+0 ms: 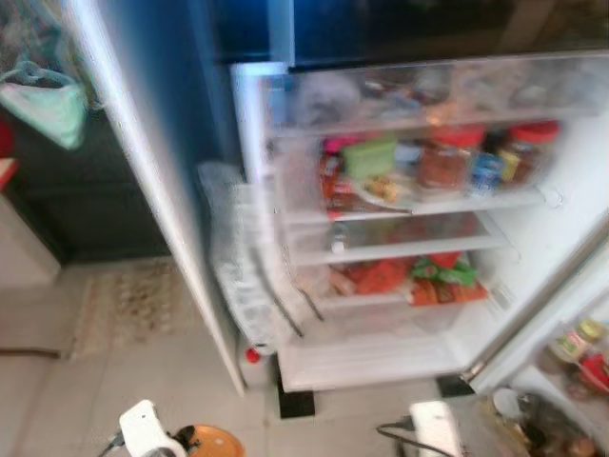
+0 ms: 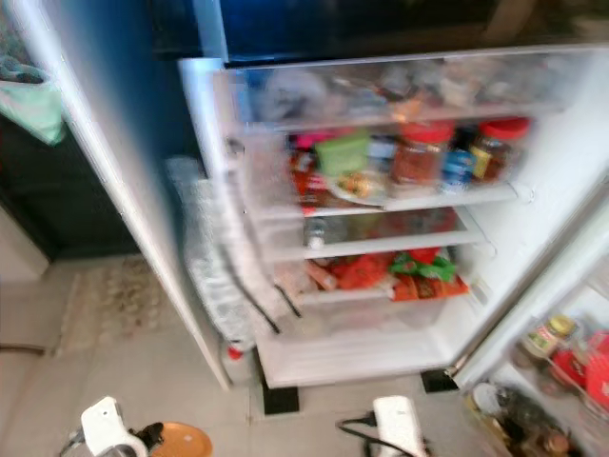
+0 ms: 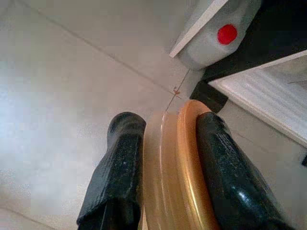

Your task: Restocking fridge

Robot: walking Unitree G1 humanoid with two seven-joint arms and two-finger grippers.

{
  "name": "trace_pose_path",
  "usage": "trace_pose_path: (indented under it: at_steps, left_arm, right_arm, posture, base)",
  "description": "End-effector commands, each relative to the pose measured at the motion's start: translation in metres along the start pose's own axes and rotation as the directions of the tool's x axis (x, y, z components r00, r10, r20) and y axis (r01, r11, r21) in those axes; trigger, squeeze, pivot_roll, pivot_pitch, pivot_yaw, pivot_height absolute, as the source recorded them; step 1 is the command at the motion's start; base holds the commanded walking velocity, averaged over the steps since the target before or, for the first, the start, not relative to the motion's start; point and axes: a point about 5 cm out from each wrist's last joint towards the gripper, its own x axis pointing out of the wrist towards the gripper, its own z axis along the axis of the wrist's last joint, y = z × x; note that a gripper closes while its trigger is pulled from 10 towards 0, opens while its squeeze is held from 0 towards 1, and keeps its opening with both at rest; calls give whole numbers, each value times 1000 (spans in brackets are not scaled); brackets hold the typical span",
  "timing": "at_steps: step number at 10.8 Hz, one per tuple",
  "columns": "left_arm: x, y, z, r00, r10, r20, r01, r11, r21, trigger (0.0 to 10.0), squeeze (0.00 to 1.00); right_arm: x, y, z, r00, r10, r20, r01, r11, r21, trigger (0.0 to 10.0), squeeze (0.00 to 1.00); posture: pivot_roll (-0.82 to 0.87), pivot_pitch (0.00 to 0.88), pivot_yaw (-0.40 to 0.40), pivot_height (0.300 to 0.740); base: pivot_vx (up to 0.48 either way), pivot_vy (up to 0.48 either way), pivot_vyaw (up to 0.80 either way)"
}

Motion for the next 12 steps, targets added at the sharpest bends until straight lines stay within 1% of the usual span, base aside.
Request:
trace_pose_path:
  at_steps: [1, 5, 10, 12]
  left_arm:
    - [-1, 1, -4, 1000, 5, -14, -4, 1000, 5, 10000, 0]
    - [-1, 2, -5, 1000, 3, -16, -3, 1000, 10, 10000, 0]
    - [-1, 1, -5, 1000, -3, -17, 3, 1000, 12, 10000, 0]
    - [-1, 1, -5, 1000, -4, -17, 4, 1000, 12, 10000, 0]
  right_arm:
    - [0, -6, -1, 1000, -14, -3, 14, 1000, -4, 10000, 0]
    - [0, -7, 1, 1000, -16, 7, 16, 1000, 5, 10000, 0]
    - [0, -2, 2, 1000, -8, 8, 8, 1000, -7, 10000, 0]
    - [0, -4, 0, 1000, -15, 3, 15, 1000, -5, 10000, 0]
  posture:
    - [-6, 0, 40, 740]
    - [-6, 0, 40, 740]
    - [-9, 0, 42, 740]
    - [-8, 0, 40, 740]
  base:
    - [0, -251, 0]
    - [0, -252, 0]
    - [0, -250, 0]
    - [0, -253, 0]
